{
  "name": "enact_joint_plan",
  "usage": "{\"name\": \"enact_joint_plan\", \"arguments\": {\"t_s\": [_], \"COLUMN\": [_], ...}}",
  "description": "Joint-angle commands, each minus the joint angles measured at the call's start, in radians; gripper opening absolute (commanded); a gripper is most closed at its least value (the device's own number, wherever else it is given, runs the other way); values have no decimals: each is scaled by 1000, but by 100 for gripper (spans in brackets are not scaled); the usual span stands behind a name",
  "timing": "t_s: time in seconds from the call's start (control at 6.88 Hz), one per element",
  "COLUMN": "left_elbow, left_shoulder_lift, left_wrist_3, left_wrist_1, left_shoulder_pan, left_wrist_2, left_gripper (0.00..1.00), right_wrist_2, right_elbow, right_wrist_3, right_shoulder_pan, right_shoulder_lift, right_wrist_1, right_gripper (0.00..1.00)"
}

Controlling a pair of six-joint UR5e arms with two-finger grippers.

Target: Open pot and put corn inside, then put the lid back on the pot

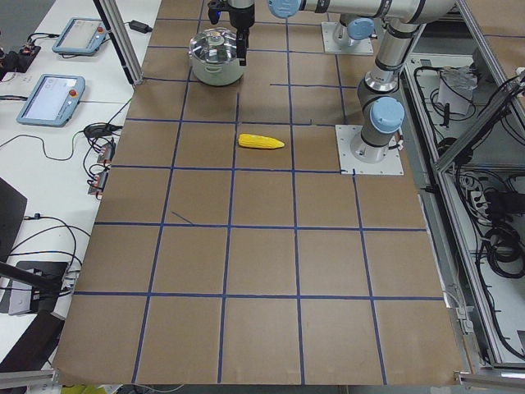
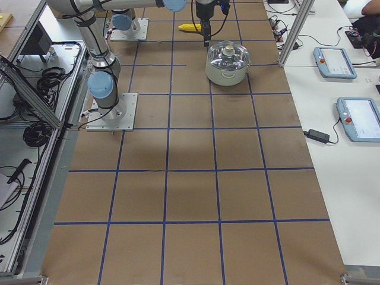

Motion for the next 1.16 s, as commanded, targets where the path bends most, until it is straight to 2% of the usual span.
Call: {"name": "enact_joint_plan", "arguments": {"t_s": [0.0, 0.15, 0.29, 0.58, 0.73, 1.02], "left_elbow": [0, 0, 0, 0, 0, 0], "left_shoulder_lift": [0, -1, 0, 0, -1, -1], "left_wrist_3": [-1, 1, -1, 1, 1, 1], "left_wrist_1": [-3, 2, -1, 0, 3, 2], "left_shoulder_pan": [0, 0, 0, 0, 0, 0], "left_wrist_2": [0, 0, 0, 0, -2, 0], "left_gripper": [100, 100, 100, 100, 100, 100], "right_wrist_2": [-6, -4, -1, 20, 51, 45], "right_elbow": [4, 1, 7, 22, 22, 19], "right_wrist_3": [8, 8, -4, 11, 17, 90], "right_shoulder_pan": [3, 5, 6, 17, 47, 167], "right_shoulder_lift": [2, 4, 7, 82, 111, 236], "right_wrist_1": [-1, -12, -96, -154, -208, -344], "right_gripper": [100, 100, 100, 99, 99, 99]}}
